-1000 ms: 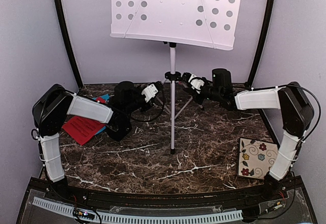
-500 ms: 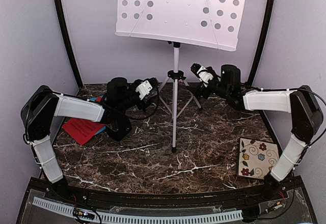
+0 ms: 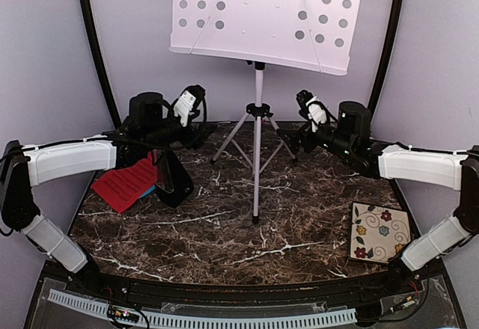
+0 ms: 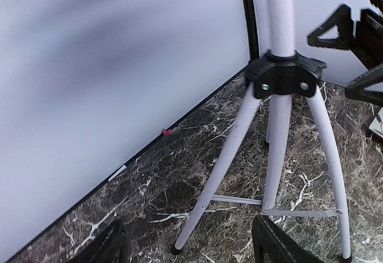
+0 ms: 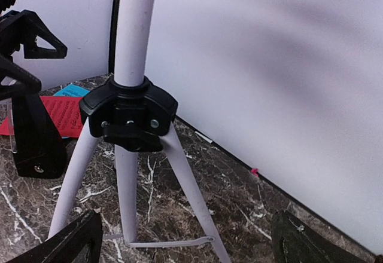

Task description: Set up the instrument practice props

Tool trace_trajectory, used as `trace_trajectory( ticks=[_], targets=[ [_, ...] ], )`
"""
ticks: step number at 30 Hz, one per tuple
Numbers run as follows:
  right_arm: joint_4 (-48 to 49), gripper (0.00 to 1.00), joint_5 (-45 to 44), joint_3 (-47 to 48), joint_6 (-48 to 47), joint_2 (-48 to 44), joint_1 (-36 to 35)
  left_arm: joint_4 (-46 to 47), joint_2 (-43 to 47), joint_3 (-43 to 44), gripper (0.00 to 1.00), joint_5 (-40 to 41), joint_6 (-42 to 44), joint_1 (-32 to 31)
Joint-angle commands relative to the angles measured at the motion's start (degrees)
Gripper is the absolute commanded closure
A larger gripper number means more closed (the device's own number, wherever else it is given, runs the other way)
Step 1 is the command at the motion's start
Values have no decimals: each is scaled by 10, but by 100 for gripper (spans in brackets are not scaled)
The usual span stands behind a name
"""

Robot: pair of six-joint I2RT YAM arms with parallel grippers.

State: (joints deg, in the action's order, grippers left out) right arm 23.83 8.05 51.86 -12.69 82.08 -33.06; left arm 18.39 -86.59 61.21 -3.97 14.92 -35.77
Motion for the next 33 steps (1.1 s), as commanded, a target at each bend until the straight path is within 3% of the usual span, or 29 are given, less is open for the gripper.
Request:
trace_trajectory(
  ticks=[1, 7, 11, 15, 20, 27, 33],
  targets=[
    [-68, 1, -1, 1, 105, -31, -2, -149, 57, 44, 27, -29, -136, 54],
    [-134, 0, 3, 9, 153, -55, -3, -254, 96, 74, 28, -68, -255, 155],
    [-135, 0, 17, -5, 172, -78, -2, -363, 115, 84, 29, -29, -287, 213],
    [-141, 0, 18, -11, 185, -92, -2, -491, 130, 85, 28, 70, -274, 222],
    [-132, 0, 36, -26, 191, -102, -2, -592, 158, 49, 28, 112, -281, 222],
    [-102, 0, 78, -45, 191, -98, 4, -642, 141, -3, 30, 128, -290, 221],
    [-98, 0, 97, -49, 187, -101, 8, -556, 110, -32, 34, 88, -297, 231]
  ],
)
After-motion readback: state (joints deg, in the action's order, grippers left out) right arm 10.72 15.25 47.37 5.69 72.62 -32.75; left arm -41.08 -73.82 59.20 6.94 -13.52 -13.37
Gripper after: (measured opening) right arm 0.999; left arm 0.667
